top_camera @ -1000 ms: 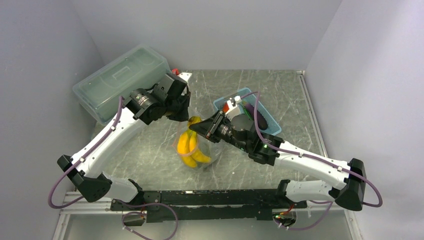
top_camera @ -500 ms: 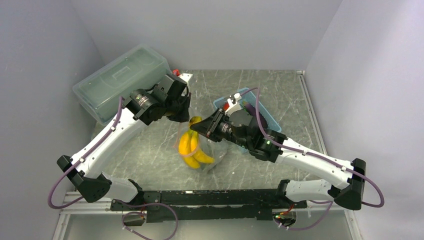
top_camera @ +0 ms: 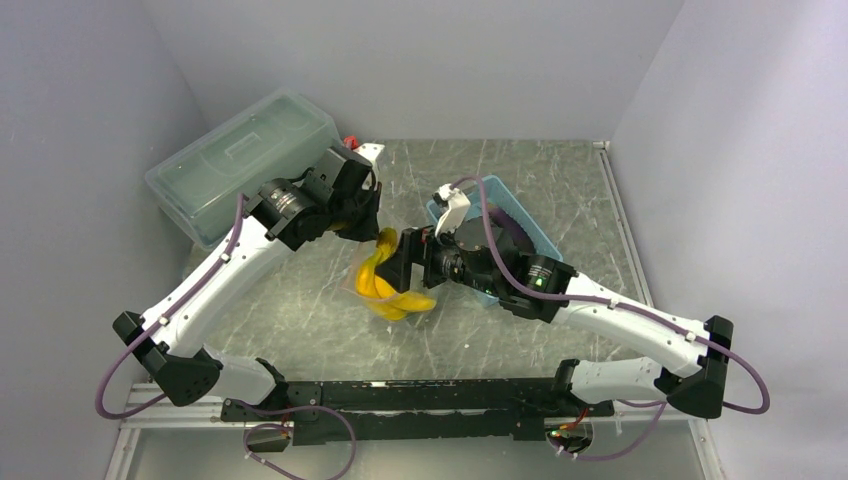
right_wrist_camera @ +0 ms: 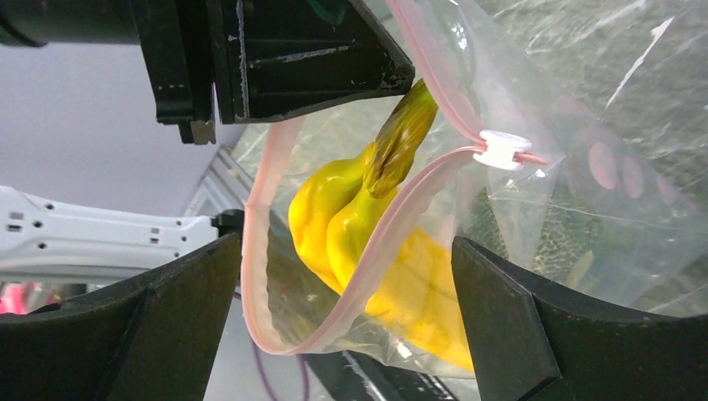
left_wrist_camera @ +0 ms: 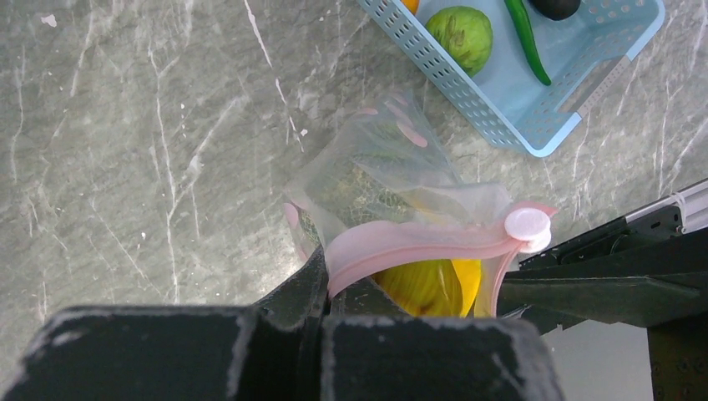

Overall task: Place the food in the zip-top bag and seal the zipper
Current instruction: Adjust the zipper food storage bag at the center of the board.

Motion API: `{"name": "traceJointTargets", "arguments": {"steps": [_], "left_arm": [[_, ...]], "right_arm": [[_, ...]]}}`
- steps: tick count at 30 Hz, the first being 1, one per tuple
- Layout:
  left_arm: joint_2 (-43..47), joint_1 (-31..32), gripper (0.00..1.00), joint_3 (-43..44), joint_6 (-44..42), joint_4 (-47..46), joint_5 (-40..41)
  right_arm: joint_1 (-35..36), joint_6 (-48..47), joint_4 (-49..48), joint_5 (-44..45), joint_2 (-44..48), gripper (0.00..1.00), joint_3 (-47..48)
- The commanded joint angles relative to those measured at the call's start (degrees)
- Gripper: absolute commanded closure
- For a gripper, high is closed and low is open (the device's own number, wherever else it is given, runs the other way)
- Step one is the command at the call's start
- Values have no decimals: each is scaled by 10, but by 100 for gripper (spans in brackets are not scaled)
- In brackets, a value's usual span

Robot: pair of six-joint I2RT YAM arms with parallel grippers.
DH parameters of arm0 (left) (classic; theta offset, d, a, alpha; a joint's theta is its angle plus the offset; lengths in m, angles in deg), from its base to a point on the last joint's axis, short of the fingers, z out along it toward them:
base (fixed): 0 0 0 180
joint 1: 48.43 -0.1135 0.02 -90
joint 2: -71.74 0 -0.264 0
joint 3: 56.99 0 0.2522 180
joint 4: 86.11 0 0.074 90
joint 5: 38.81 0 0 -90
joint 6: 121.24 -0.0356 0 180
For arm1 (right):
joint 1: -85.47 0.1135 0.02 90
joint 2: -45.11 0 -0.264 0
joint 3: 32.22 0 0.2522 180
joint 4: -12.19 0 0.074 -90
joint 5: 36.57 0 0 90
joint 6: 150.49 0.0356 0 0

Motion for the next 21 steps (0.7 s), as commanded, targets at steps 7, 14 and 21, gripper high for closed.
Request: {"name": "traceJointTargets", "arguments": {"steps": [7, 14, 21], "left_arm": [[21, -2, 100, 9, -11, -19, 10], [23, -1, 100, 16, -14, -16, 15], [22, -2, 100, 18, -12, -14, 16]], "right_arm": [[1, -119, 41, -12, 38, 0, 52], [2, -140, 137, 40, 21, 6, 125], [2, -145, 209, 56, -42, 19, 192]]}}
